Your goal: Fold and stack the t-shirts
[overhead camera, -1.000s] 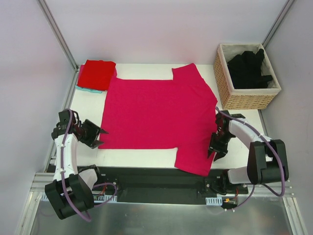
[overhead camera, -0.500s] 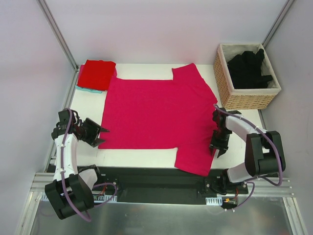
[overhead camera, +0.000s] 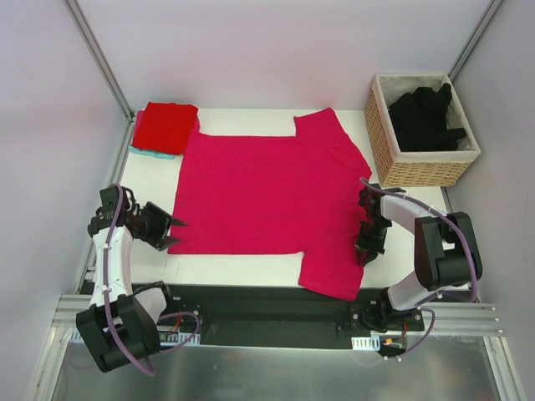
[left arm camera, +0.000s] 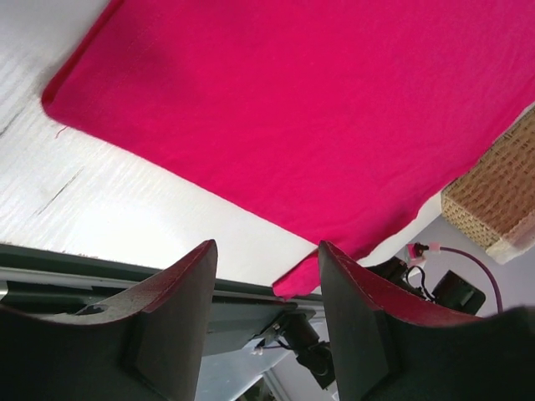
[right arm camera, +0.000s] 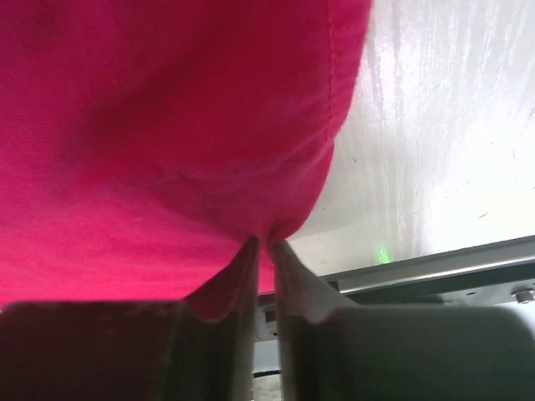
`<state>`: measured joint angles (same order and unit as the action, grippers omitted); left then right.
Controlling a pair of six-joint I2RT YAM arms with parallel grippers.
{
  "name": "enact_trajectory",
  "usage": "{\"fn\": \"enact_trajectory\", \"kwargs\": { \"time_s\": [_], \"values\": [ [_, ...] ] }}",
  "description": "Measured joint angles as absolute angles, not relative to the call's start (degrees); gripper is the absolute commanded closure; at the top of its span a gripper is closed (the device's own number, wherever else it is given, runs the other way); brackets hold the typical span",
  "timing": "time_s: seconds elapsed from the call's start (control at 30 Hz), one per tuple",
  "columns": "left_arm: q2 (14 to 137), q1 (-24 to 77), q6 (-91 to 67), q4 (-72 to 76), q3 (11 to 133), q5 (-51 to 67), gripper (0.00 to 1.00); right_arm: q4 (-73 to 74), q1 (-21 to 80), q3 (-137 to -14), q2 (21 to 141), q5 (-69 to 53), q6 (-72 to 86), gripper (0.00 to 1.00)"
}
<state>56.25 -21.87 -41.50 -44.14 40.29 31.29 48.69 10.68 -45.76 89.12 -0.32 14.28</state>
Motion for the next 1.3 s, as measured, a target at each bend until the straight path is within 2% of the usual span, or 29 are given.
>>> {"fn": "enact_trajectory", "kwargs": {
  "time_s": [0.1,0.33,0.5,0.8,1.3],
  "values": [
    [56.27,-21.85,-41.74,-46.85,41.3,28.49,0.51,49.08,10.98,-46.19,89.89,-0.8,14.06,0.99],
    [54.43,-21.87,-43.18,-55.44,44.53,13.93,0.5,50.0,11.46,-47.48,91.46,-0.99,12.97,0.99],
    [54.0,-21.87,-43.88,-56.45,43.4,8.32,0.5,49.54,11.9,-48.51,91.94,-2.35,12.45,0.99],
    [62.28,-21.87,-44.47,-51.03,37.87,7.57,0.51,48.21,12.01,-49.21,91.96,-3.84,11.22,0.99],
    [63.07,-21.87,-45.6,-42.41,33.89,8.6,0.51,47.97,12.05,-49.17,91.94,-3.95,9.74,0.99]
  ]
}}
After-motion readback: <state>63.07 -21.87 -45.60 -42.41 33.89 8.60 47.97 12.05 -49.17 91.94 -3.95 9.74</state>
